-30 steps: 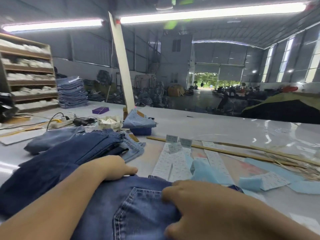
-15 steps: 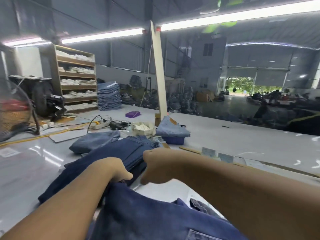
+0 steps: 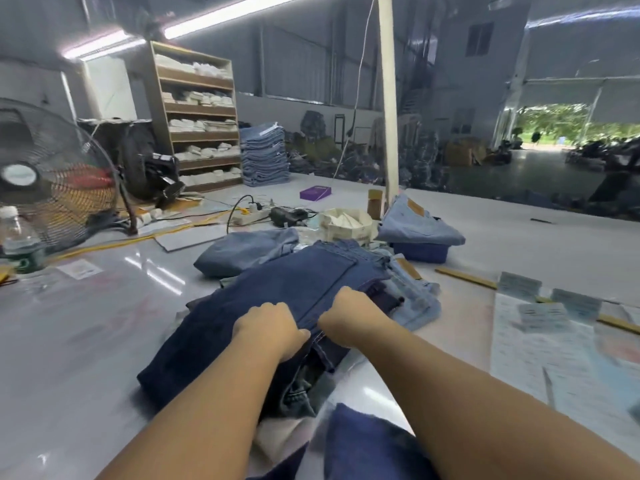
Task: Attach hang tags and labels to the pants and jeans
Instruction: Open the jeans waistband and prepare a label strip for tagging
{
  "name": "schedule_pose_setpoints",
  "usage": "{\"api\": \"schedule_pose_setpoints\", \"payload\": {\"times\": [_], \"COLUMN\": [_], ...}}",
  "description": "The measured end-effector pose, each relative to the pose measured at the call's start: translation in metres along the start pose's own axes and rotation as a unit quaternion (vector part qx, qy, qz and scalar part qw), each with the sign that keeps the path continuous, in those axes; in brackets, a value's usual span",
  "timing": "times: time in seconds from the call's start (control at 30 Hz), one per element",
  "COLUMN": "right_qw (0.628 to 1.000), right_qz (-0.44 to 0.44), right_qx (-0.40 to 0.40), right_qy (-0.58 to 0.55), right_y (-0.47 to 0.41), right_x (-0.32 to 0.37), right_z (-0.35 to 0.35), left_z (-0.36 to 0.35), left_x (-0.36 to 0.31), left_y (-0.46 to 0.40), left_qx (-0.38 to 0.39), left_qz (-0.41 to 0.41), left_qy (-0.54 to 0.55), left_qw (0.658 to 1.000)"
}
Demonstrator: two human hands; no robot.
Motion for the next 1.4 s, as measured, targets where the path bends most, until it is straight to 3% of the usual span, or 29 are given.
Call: {"api": "schedule_pose_setpoints", "payload": {"times": [0.13, 0.47, 0.7, 1.1, 1.4], "right_qw": [0.999, 0.999, 0.995, 0.991, 0.997], "right_qz": [-0.044, -0.020, -0.041, -0.049, -0.032], "right_qx": [0.004, 0.014, 0.000, -0.022, -0.004], "right_qy": [-0.004, -0.048, -0.087, -0.121, -0.076], "right_y": [-0.013, -0.034, -0.033, -0.031, -0.026], "right_x": [-0.039, -0.028, -0.035, -0.041, -0.040], "right_z": [-0.035, -0.038, -0.051, -0.053, -0.058], "left_z": [-0.024, -0.024, -0.020, -0.008, -0.018], "left_x": [-0.010, -0.045, -0.032, -0.028, -0.021], "left_y": [-0.014, -0.022, -0.023, -0.014, -0.012], "left_qx": [-0.019, -0.035, -0.127, -0.196, -0.158], "left_qz": [-0.006, -0.097, -0.103, -0.117, -0.079], "left_qy": [0.004, -0.096, -0.069, -0.020, 0.010], "left_qw": [1.000, 0.990, 0.984, 0.973, 0.984]}}
Point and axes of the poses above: each hand's wrist, its own y-axis away from the middle knuckle, its own z-axis out of the back of the hand, x = y × z, the point moved 10 cm from there along -y, towards the middle knuckle, and after that the axes turned 12 degrees about -x, right-handed, at the moved point
